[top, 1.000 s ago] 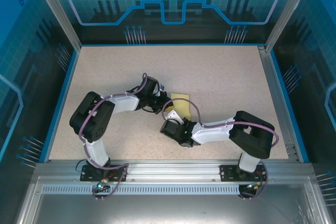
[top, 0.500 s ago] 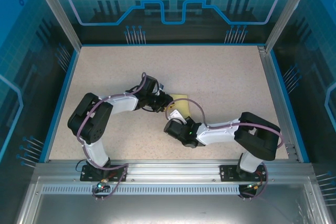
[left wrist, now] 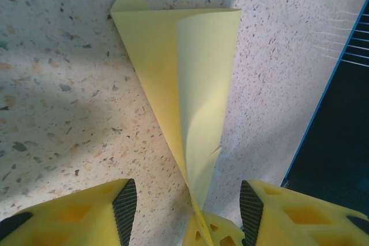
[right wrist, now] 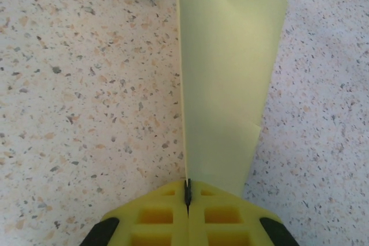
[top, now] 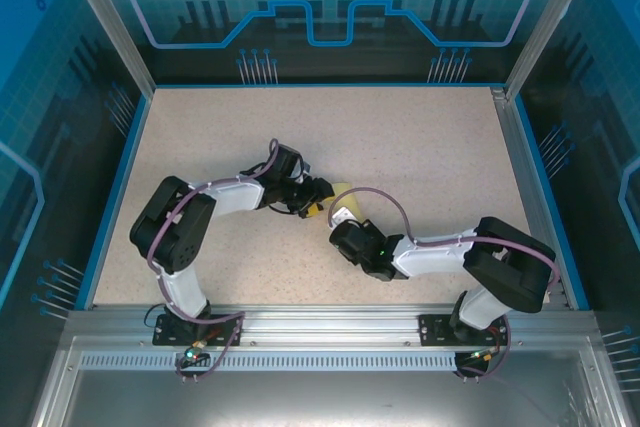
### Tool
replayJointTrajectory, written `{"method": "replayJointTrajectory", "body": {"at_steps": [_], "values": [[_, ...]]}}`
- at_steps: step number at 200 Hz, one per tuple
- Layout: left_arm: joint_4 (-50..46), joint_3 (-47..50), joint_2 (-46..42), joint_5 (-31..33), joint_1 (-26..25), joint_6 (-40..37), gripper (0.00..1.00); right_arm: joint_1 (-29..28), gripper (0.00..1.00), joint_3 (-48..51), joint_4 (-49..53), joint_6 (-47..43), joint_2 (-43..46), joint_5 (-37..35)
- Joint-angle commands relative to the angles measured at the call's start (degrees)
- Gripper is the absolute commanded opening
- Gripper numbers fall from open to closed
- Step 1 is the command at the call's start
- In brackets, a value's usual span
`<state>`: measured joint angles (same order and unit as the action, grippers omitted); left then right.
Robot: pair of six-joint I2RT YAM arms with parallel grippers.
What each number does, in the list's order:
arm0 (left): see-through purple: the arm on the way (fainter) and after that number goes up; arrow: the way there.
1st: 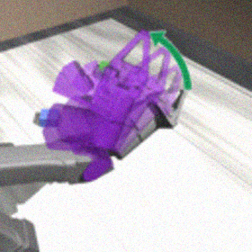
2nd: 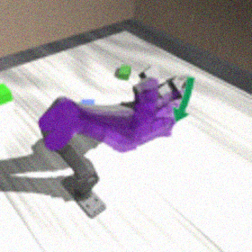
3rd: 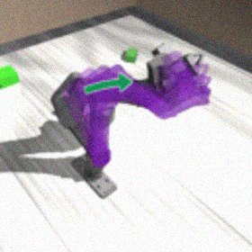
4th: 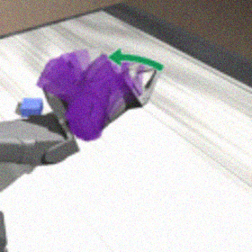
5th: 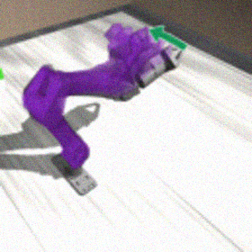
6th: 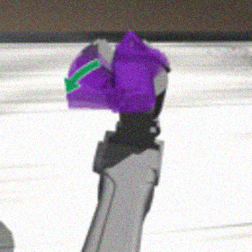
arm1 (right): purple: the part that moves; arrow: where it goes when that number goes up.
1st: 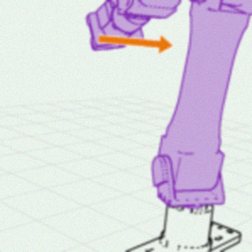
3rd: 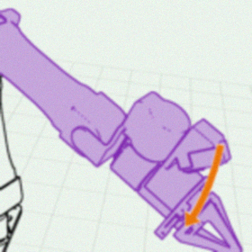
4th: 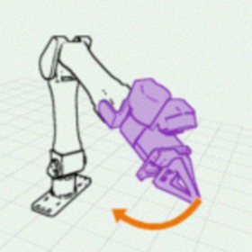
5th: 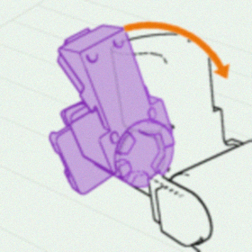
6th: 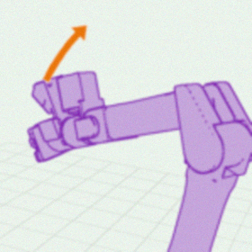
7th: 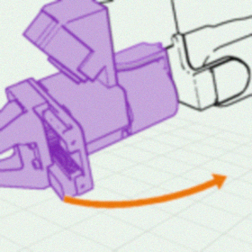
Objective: Fold a paper plane with a square sheet of paper (pick it up from the middle)
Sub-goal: Fold the wing for the fifth time at the center of the table.
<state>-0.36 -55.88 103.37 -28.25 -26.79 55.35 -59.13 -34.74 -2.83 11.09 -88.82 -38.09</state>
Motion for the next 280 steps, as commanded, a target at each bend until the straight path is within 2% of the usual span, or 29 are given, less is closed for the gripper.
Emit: {"method": "replayJointTrajectory", "body": {"at_steps": [1, 29, 49, 78, 117, 221, 265, 280], "values": [[-3.1, -2.0, 1.6, 0.0, 0.3, -0.7, 0.53, 0.5, 0.0, 1.0, -3.6, -1.4, 0.8, 2.3], [-3.8, -3.3, 2.6, -0.6, 0.3, -1.0, 0.48, 0.5, 0.0, 1.2, -4.4, -1.9, 0.4, 2.4], [-6.7, -4.9, 3.2, -0.2, 0.3, -2.4, 0.37, 0.6, 0.01, 1.1, -4.3, -2.0, 0.2, 2.1], [-7.7, -5.5, 3.4, 0.1, 0.3, -2.6, 0.12, 0.6, 0.05, 1.3, -4.1, -1.8, 0.1, 2.1], [-8.9, -6.4, 3.7, 0.2, 0.3, -3.2, 0.0, 1.0, 0.11, 1.2, -3.2, -1.2, -0.4, 1.1], [-9.1, -6.8, 3.9, -0.4, 0.3, -3.5, 0.0, 1.6, 0.15, 0.1, -3.7, -1.6, -2.4, 0.8], [-9.4, -6.8, 3.4, -0.3, 0.3, -3.7, 0.0, 2.0, 0.04, 0.5, -4.0, -1.2, -1.3, 2.1], [-9.8, -6.6, 2.7, 0.3, 0.3, -4.2, 0.07, 2.9, 0.0, 0.7, -3.4, -0.3, -0.4, 4.0]]}}
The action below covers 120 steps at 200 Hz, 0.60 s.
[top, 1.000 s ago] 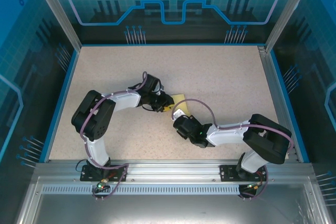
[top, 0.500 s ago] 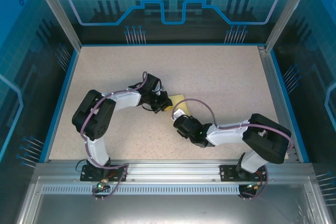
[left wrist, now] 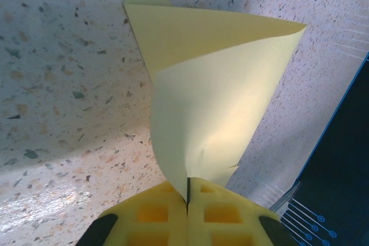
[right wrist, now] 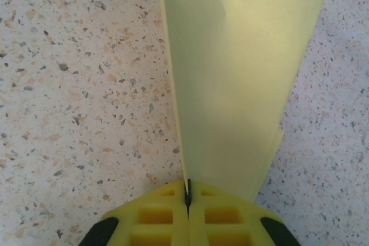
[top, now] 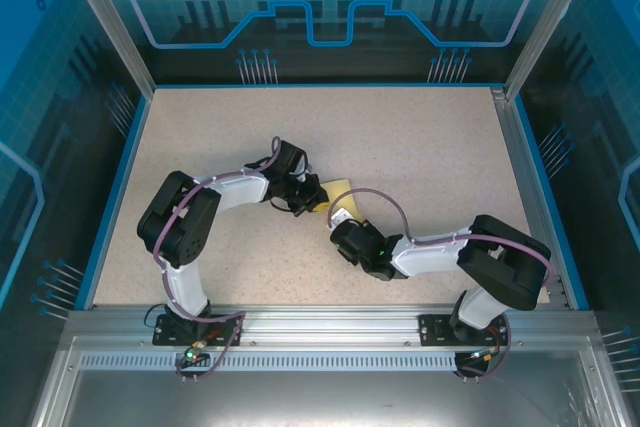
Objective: Fold a paper plane with a square sheet of paper (pick it up from the middle)
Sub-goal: Fold the wing for the fifth time at the center of the table.
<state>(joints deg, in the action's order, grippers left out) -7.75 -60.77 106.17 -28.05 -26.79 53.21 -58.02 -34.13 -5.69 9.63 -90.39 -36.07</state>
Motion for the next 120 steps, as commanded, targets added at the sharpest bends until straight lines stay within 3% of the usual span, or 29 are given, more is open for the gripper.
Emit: {"method": "replayJointTrajectory", "body": {"at_steps": [1, 16, 38, 52, 63, 96, 120], "values": [[-2.5, -1.7, -0.2, 0.2, 0.3, -2.1, 0.07, 1.9, 0.0, 0.1, -0.5, 1.3, 1.3, 2.2], [-3.9, -1.6, -1.5, 1.8, 0.4, -2.7, 0.18, 3.7, 0.0, 1.2, -1.4, 2.1, 2.8, 6.4], [-6.9, -1.3, -3.9, 5.0, 0.7, -4.0, 0.42, 7.0, 0.0, 2.7, -3.2, 2.4, 4.6, 16.7], [-8.3, -0.9, -5.5, 7.0, 0.9, -4.5, 0.46, 9.0, 0.0, 2.8, -4.0, 3.0, 5.1, 23.4], [-9.3, -0.5, -7.2, 8.6, 1.0, -4.8, 0.56, 10.3, 0.0, 2.8, -4.3, 3.4, 5.1, 26.7], [-11.5, 0.8, -12.1, 13.2, 1.0, -5.6, 0.62, 14.7, 0.0, 2.9, -5.9, 5.0, 5.5, 36.6], [-12.0, 1.0, -13.9, 13.2, 1.0, -6.5, 0.62, 17.7, 0.0, 3.1, -6.9, 6.4, 5.3, 43.0]]}}
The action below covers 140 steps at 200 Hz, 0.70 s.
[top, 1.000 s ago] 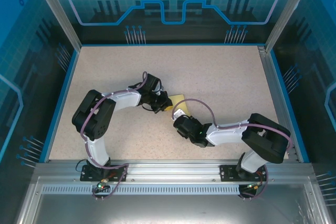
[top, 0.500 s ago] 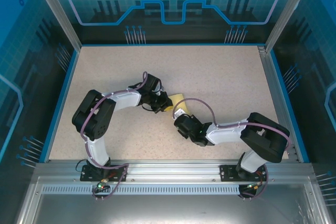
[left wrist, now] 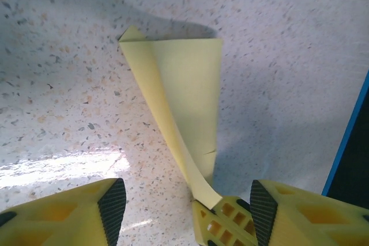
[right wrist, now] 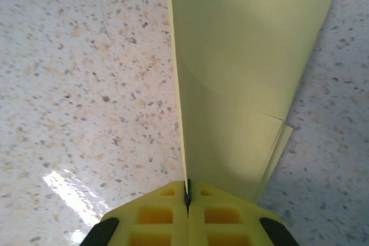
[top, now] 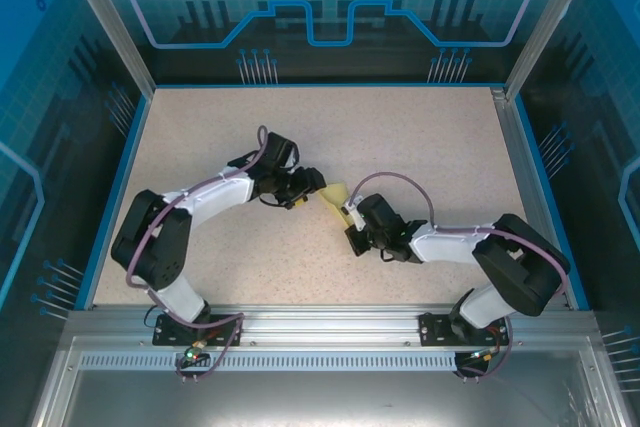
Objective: Fold a paper plane with a square sheet of paper (pick it up from the middle)
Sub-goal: Fold the wing for the fifth time at the center of the table.
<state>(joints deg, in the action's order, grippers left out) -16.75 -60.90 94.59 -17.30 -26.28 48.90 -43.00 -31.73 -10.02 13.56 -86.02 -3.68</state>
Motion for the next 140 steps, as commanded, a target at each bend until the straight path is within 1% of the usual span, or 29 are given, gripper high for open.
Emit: {"method": "replayJointTrajectory", "body": {"at_steps": [1, 38, 96, 140], "values": [[-2.9, 1.1, -2.4, 2.4, 0.5, -2.2, 0.62, 2.8, 0.0, 0.7, -2.6, 2.6, 0.9, 10.8], [-2.1, 2.1, -2.2, 1.2, 0.5, -2.3, 0.62, 5.9, 0.0, 0.1, -3.5, 4.8, -0.9, 18.1], [-0.8, 3.5, -1.0, -0.4, 0.3, -2.6, 0.61, 7.8, 0.0, -1.6, -2.4, 6.5, -4.4, 22.8], [-0.4, 4.7, -1.2, -1.0, 0.3, -2.9, 0.6, 10.1, 0.0, -1.6, -4.7, 8.9, -6.8, 29.1]]}}
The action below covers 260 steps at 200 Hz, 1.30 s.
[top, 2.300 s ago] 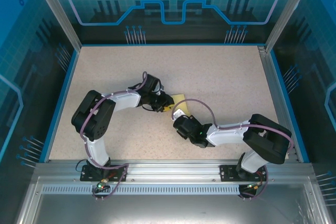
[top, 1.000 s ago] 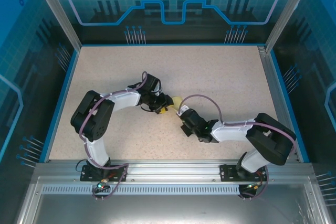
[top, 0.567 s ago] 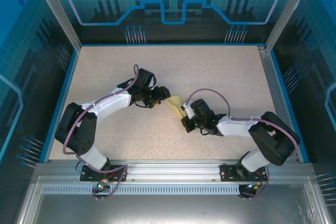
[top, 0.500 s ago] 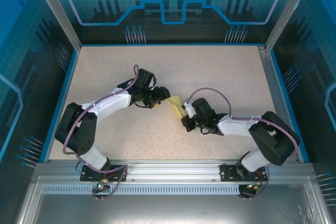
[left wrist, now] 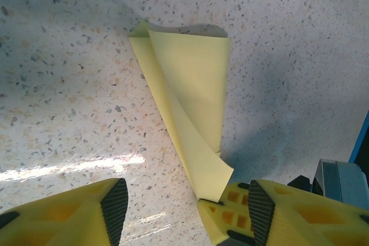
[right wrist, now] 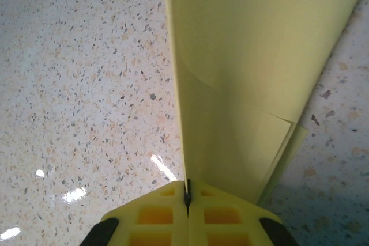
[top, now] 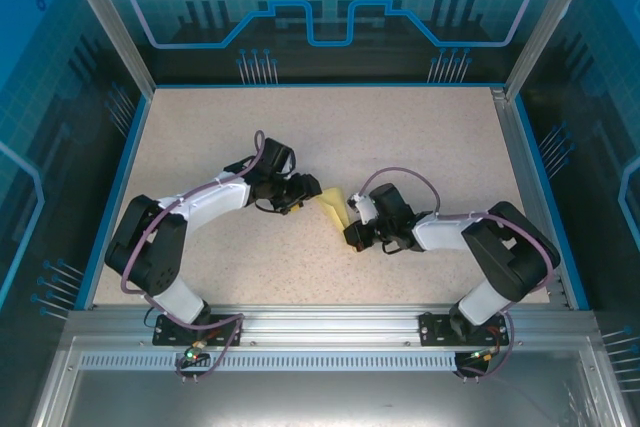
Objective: Fold a paper plane with a square sheet of paper (pick it up from the middle)
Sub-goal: Fold the wing for the fifth time at the center of the table.
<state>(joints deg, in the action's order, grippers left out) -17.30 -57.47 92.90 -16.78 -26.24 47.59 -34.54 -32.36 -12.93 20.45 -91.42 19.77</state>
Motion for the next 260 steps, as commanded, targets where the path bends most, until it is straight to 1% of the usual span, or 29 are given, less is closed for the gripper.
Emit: {"method": "replayJointTrajectory", "body": {"at_steps": [1, 11, 16, 32, 62, 100, 133, 158, 219, 260], "values": [[0.2, 1.2, 0.4, -1.5, 0.2, -1.6, 0.6, 1.6, 0.0, -1.0, -1.9, 2.1, -1.5, 5.7], [0.3, 1.3, 0.4, -1.7, 0.3, -1.7, 0.6, 2.4, 0.0, -0.7, -2.2, 2.7, -2.0, 7.9], [0.4, 1.4, 0.4, -1.8, 0.2, -1.7, 0.59, 2.8, 0.0, -0.5, -4.2, 3.1, -2.2, 9.0], [1.3, 1.8, 0.4, -2.2, 0.3, -1.7, 0.57, 4.2, 0.0, -0.2, -6.2, 4.4, -3.3, 12.5], [4.3, 2.7, 0.3, -3.9, -0.3, -1.7, 0.51, 6.8, 0.0, -0.1, -8.5, 6.6, -4.7, 17.9], [12.0, 4.4, 1.4, -6.8, -2.2, -0.2, 0.45, 8.9, 0.0, -0.4, -9.8, 8.8, -7.7, 22.1], [20.2, 5.7, 4.0, -8.7, -4.7, 1.3, 0.44, 11.0, 0.0, 0.5, -14.6, 12.5, -10.1, 25.5], [24.0, 5.9, 6.3, -9.8, -5.8, 1.5, 0.43, 12.4, 0.0, 0.1, -15.3, 13.9, -11.9, 28.0], [31.3, 7.3, 9.3, -10.8, -7.4, 2.2, 0.45, 13.9, 0.01, -1.5, -11.3, 13.7, -14.5, 29.6], [32.4, 7.2, 10.2, -11.0, -7.6, 1.5, 0.45, 14.4, 0.02, -1.7, -10.8, 14.7, -15.5, 29.8]]}}
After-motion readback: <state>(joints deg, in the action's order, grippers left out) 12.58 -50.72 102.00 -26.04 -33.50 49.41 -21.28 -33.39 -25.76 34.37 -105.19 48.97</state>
